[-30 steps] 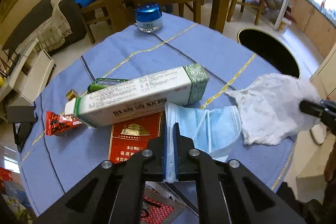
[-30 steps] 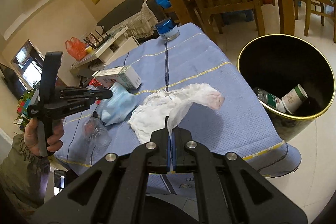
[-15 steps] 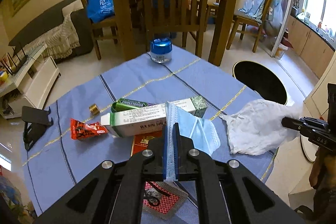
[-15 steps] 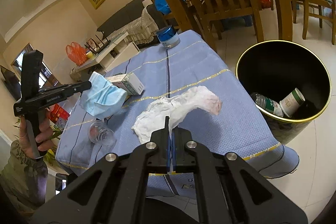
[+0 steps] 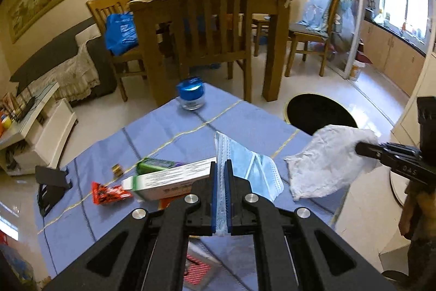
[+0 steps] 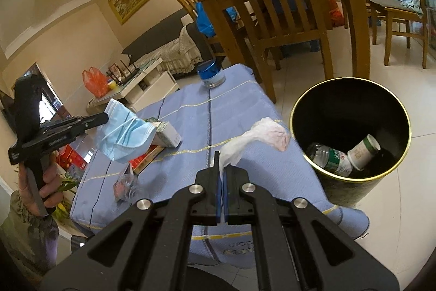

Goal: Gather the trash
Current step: 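Grasp the blue face mask with the left gripper while the right gripper carries the tissue to the bin, then drop the tissue and the mask into the bin from both grippers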

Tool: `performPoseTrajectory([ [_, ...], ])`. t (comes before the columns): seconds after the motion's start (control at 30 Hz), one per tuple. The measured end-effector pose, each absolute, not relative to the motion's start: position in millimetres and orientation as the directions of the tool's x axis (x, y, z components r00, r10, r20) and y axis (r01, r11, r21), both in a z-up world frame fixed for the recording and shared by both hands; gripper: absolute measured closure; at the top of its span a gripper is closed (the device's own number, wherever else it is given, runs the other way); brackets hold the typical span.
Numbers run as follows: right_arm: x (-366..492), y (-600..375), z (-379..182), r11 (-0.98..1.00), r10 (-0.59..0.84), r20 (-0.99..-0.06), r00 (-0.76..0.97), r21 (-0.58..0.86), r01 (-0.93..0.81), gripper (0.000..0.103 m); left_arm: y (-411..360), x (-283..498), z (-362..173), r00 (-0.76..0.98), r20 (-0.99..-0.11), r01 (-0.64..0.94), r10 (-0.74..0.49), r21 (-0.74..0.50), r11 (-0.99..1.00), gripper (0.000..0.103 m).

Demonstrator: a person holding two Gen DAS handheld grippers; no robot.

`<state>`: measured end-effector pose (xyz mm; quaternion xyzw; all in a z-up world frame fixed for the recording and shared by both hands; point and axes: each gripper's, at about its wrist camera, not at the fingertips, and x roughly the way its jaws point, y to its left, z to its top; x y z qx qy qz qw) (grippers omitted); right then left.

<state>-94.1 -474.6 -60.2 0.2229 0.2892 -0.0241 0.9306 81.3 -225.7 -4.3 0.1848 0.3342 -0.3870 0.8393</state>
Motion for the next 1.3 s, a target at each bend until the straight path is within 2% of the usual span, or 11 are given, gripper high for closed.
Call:
performPoseTrajectory([
  [0.3,-97.4,-542.1,-39.1,0.879,-0.084,-0.527,0.846,0.361,0.312,0.102,-274.2,62.4,0.6,0.423,-0.713,0.83,-0.559,0.057,0.555,0.099],
  [0.43,-81.4,-583.2,-48.1,0.854,-0.164,-0.587,0.793,0.317,0.412,0.101,-296.4,54.4,1.5,0.409,-0.718,0.848,-0.563,0.071,0.525,0.099],
  [0.47,-73.9,-595.3,-58.1,0.839,-0.182,-0.639,0.747,0.295,0.456,0.093,-301.9,51.5,0.6,0.407,-0.72,0.853,-0.563,0.078,0.516,0.099],
  [0.53,-70.8,-612.3,-72.3,0.806,-0.189,-0.684,0.704,0.302,0.51,0.055,-308.8,48.2,-1.2,0.403,-0.724,0.859,-0.56,0.088,0.505,0.099],
  [0.57,-75.4,-620.4,-78.1,0.78,-0.186,-0.688,0.702,0.33,0.531,0.023,-312.3,46.4,-2.3,0.4,-0.727,0.862,-0.559,0.092,0.498,0.099],
  [0.6,-83.7,-626.9,-81.1,0.754,-0.192,-0.676,0.711,0.362,0.548,0.004,-316.1,45.5,-3.6,0.398,-0.729,0.865,-0.556,0.096,0.493,0.099],
  [0.97,-184.5,-676.6,-88.9,0.504,-0.318,-0.51,0.799,0.623,0.598,0.005,-384.2,48.9,-15.0,0.331,-0.773,0.898,-0.542,0.081,0.433,0.099],
  [1.07,-193.0,-675.8,-97.8,0.604,-0.2,-0.528,0.825,0.597,0.528,0.005,-411.3,50.0,-14.2,0.309,-0.779,0.905,-0.545,0.064,0.422,0.099],
  [1.13,-200.5,-670.1,-104.0,0.629,-0.241,-0.553,0.797,0.536,0.562,0.005,-430.1,49.4,-12.1,0.311,-0.777,0.908,-0.547,0.073,0.414,0.099],
  [1.23,-206.5,-668.1,-117.9,0.633,-0.257,-0.566,0.783,0.513,0.579,0.005,-450.9,47.8,-5.9,0.304,-0.769,0.912,-0.562,0.063,0.406,0.081],
  [1.3,-206.3,-668.1,-128.1,0.628,-0.211,-0.568,0.795,0.545,0.556,0.005,-454.3,44.2,0.1,0.326,-0.752,0.908,-0.572,0.08,0.412,0.041],
])
